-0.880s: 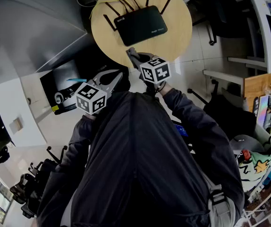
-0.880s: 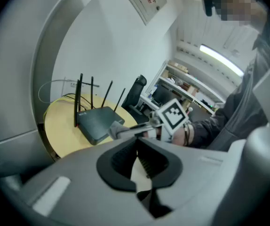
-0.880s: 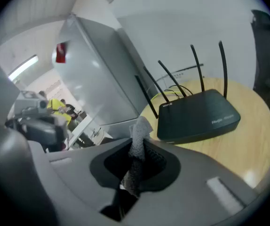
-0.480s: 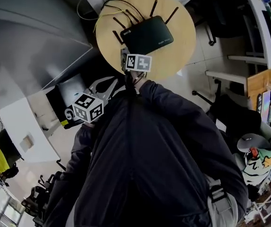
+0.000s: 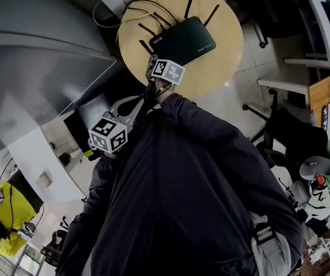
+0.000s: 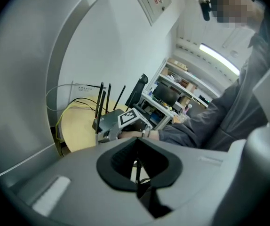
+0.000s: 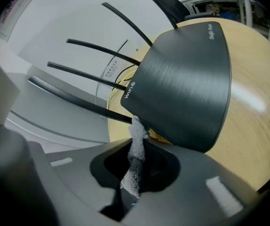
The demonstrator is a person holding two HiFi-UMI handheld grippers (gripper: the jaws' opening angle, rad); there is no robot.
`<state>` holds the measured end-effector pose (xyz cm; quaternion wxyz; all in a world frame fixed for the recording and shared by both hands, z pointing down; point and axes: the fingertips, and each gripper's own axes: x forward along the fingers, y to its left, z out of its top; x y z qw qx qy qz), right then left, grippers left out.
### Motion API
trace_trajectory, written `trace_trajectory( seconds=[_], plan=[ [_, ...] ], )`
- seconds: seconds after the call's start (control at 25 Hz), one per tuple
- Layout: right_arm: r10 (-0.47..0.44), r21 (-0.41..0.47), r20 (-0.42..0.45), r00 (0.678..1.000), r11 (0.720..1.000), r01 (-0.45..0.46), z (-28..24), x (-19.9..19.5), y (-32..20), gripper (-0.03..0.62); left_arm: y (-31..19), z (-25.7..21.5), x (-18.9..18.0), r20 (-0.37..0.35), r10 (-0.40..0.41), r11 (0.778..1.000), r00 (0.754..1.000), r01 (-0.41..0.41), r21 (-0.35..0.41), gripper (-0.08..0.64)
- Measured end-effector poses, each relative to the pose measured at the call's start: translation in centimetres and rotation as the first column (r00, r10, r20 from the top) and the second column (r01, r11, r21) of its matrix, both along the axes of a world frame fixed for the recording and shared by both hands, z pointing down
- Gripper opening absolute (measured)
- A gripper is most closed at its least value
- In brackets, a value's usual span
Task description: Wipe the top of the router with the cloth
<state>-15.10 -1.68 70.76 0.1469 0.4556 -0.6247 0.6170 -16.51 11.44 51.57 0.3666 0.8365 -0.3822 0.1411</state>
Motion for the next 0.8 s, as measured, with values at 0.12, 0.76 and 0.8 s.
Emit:
trace_trajectory(
  seconds=[0.12,0.76,0.8],
  plan=[
    [-0.014,-0.005,0.013,1.0,1.0,0.014,-0.4,0.7,1.1,0.031,-0.4,-0.3,0.6,-0.01,0.038,0.999,0.999,-0.038,-0.002,0.0],
    [-0.598,0.23,-0.251,0.761,0.727,0.647,-2.9,4.9,5.0,0.031,-2.4,-0.1,5.2,-0.103,0.214,0.977,0.971,-0.213,0.021,0.0],
    [-0.63,0.249,-0.312,0.711,0.669,0.701,-3.5,4.6,4.7,0.031,-2.6,-0.1,5.3,-0.102,0.22,0.976,0.97,-0.218,0.027,0.0]
  ],
)
